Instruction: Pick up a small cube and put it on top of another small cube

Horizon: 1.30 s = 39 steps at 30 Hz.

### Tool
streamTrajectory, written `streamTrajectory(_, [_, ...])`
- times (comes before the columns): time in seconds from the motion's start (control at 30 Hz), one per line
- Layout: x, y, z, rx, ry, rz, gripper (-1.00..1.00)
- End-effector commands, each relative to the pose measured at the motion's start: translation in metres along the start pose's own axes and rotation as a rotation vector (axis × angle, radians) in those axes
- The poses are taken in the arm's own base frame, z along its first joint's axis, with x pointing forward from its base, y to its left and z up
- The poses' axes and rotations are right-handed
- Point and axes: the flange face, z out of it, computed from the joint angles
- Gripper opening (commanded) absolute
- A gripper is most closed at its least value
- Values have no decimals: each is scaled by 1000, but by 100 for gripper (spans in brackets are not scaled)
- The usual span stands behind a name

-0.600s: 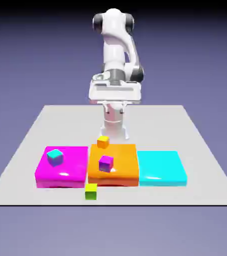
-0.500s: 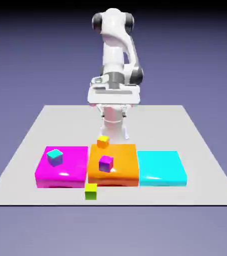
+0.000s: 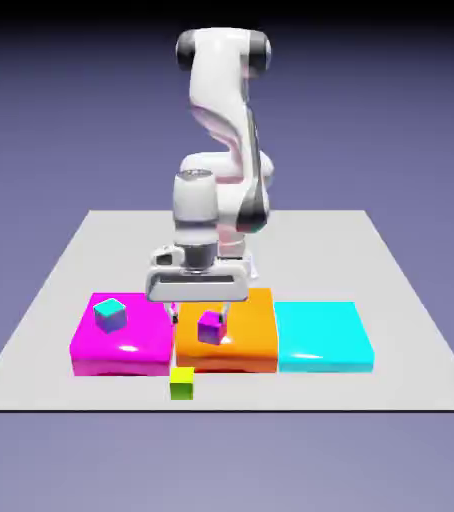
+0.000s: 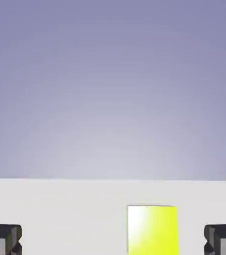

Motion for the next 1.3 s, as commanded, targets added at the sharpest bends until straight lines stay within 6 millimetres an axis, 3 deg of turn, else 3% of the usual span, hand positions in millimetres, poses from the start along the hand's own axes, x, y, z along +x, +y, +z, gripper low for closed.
streamTrajectory(0.0, [3,3,12,-23,-23,1,0])
streamTrajectory(0.17, [15,21,69,-130,-123,6,0])
streamTrajectory(0.2, [15,21,69,-130,-123,6,0])
streamTrajectory(0.37, [7,30,138,-130,-123,6,0])
streamTrajectory(0.4, [7,30,138,-130,-123,6,0])
streamTrajectory(0.43, [7,30,138,-130,-123,6,-100])
streamTrajectory(0.47, [7,30,138,-130,-123,6,-100])
streamTrajectory(0.63, [15,21,70,-130,-123,6,-100])
streamTrajectory(0.87, [59,125,-23,-141,-104,458,-100])
streamTrajectory(1.07, [63,216,-93,-161,-74,825,-100])
streamTrajectory(1.1, [63,216,-93,-161,-74,825,-100])
streamTrajectory(1.23, [56,223,-32,-161,-75,825,-100])
streamTrajectory(1.27, [54,224,-24,-161,-74,825,-100])
